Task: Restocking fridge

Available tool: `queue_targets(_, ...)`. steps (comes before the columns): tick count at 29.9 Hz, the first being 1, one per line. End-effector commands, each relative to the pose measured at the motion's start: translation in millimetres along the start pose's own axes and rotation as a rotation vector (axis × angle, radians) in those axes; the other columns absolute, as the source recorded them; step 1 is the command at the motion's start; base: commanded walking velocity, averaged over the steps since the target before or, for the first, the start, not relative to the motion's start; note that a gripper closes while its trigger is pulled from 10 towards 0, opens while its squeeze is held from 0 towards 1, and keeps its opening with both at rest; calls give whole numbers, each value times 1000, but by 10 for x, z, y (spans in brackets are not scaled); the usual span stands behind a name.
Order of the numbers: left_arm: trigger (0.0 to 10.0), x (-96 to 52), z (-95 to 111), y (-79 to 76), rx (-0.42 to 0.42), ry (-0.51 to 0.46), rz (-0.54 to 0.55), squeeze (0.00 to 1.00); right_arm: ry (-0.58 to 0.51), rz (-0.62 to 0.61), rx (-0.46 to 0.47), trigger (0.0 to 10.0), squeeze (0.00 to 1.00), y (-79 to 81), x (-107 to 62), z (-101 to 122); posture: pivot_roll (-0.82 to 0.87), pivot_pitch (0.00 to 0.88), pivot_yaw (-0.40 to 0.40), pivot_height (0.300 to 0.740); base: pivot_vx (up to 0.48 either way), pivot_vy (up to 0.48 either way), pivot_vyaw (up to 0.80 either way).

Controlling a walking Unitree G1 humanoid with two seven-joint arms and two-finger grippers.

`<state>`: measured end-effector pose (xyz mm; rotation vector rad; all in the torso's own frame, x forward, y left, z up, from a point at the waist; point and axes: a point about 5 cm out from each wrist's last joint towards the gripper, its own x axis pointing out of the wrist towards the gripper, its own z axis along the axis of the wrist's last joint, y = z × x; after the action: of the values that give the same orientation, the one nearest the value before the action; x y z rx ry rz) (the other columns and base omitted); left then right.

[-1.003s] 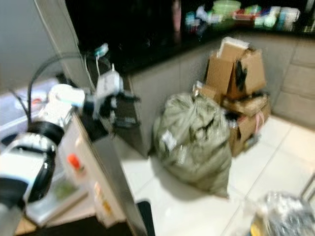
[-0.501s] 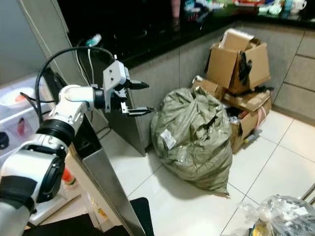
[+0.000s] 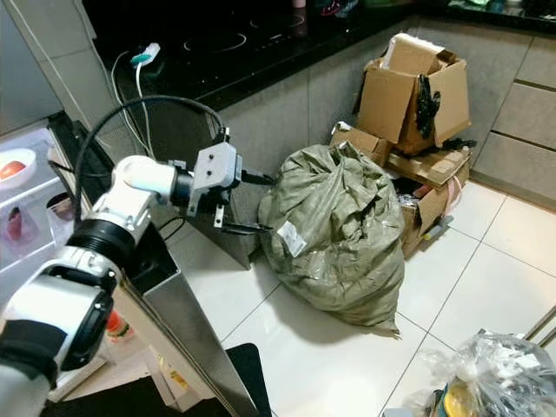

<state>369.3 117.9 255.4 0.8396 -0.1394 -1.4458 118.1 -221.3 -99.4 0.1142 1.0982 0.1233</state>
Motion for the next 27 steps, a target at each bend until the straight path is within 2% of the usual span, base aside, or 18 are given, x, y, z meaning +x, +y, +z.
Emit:
queue_targets(1,10000,-84,52,53,61,49,-7,0,16,9,-7,10000,0,21,2,-35,-180,21,64,740,0,0,0)
queue_targets(4,10000,-118,46,70,84,96,-16,0,19,9,-8,10000,0,30,4,-43,-178,21,64,740,0,0,0)
queue_targets(5,10000,-142,23,70,107,148,-30,0,20,10,-8,10000,0,33,5,-46,-178,21,64,740,0,0,0)
queue_targets(6,10000,-192,-21,58,145,242,-73,0,22,10,-10,10000,0,36,6,-49,-178,19,64,740,0,0,0)
queue_targets(7,10000,-213,-34,53,153,270,-93,0,22,11,-11,10000,0,37,6,-49,-178,19,64,740,0,0,0)
queue_targets(11,10000,-258,-36,40,174,313,-149,0,21,12,-11,10000,0,36,6,-45,-179,16,64,740,0,0,0)
queue_targets(14,10000,-361,-28,31,173,386,-259,0,23,9,-13,10000,0,21,1,-43,-180,10,65,740,0,0,0)
queue_targets(18,10000,-417,-24,38,172,432,-303,0,18,10,-14,10000,0,17,3,-25,-181,6,67,740,0,0,0)
queue_targets(20,10000,-484,-36,7,177,474,-377,0,19,9,-14,10000,0,18,4,-22,-180,3,67,740,0,0,0)
queue_targets(27,10000,-564,-45,39,163,549,-402,0,21,13,-8,10000,0,28,9,-21,-178,0,70,740,0,0,0)
